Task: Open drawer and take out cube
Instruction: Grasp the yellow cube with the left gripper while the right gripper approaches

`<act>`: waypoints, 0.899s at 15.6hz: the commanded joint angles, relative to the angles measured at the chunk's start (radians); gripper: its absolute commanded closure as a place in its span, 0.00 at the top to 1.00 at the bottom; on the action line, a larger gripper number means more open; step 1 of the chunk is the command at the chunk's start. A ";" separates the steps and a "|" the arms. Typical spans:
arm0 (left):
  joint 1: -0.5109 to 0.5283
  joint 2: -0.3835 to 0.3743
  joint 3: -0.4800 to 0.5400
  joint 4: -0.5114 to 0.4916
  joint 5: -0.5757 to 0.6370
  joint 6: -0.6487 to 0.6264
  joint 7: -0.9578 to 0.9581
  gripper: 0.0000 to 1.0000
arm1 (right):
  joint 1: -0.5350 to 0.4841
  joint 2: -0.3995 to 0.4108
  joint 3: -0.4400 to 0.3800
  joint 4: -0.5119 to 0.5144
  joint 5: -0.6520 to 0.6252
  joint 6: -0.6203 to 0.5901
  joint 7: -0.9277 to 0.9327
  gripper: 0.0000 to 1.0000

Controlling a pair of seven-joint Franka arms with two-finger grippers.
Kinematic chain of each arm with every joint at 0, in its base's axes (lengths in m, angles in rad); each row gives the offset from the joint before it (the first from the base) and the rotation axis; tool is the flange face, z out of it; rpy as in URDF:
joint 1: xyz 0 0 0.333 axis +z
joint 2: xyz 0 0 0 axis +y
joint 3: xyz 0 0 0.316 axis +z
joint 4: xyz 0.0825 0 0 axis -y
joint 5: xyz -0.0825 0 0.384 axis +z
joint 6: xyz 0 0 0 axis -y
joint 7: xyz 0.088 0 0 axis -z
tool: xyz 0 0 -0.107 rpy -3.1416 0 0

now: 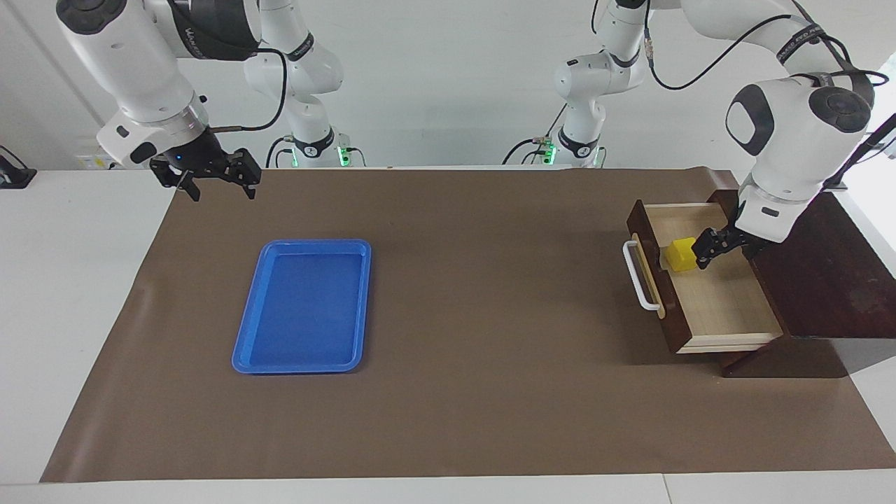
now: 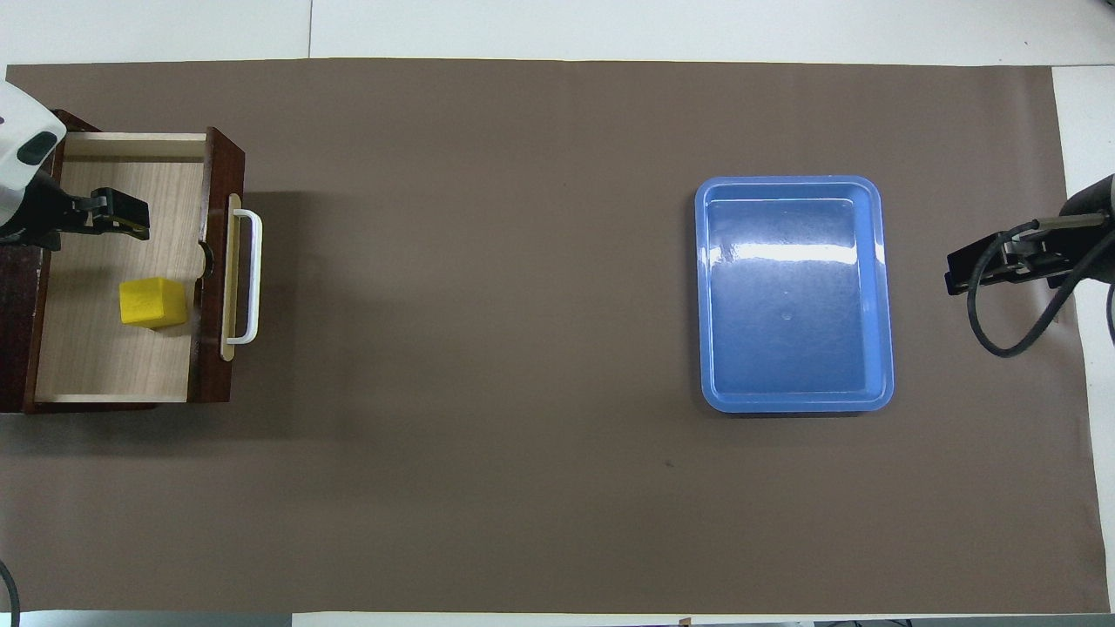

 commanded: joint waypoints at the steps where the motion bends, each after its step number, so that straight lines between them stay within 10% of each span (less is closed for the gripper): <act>1: 0.004 -0.082 -0.005 -0.138 -0.017 0.055 -0.014 0.86 | -0.015 -0.043 0.007 -0.078 0.016 0.061 -0.009 1.00; 10: 0.007 -0.108 -0.003 -0.278 -0.017 0.157 -0.060 0.79 | 0.057 -0.060 0.012 -0.198 0.127 0.120 0.425 1.00; 14: 0.015 -0.113 -0.005 -0.290 -0.017 0.167 -0.060 0.53 | 0.101 -0.049 0.013 -0.239 0.210 0.166 0.664 1.00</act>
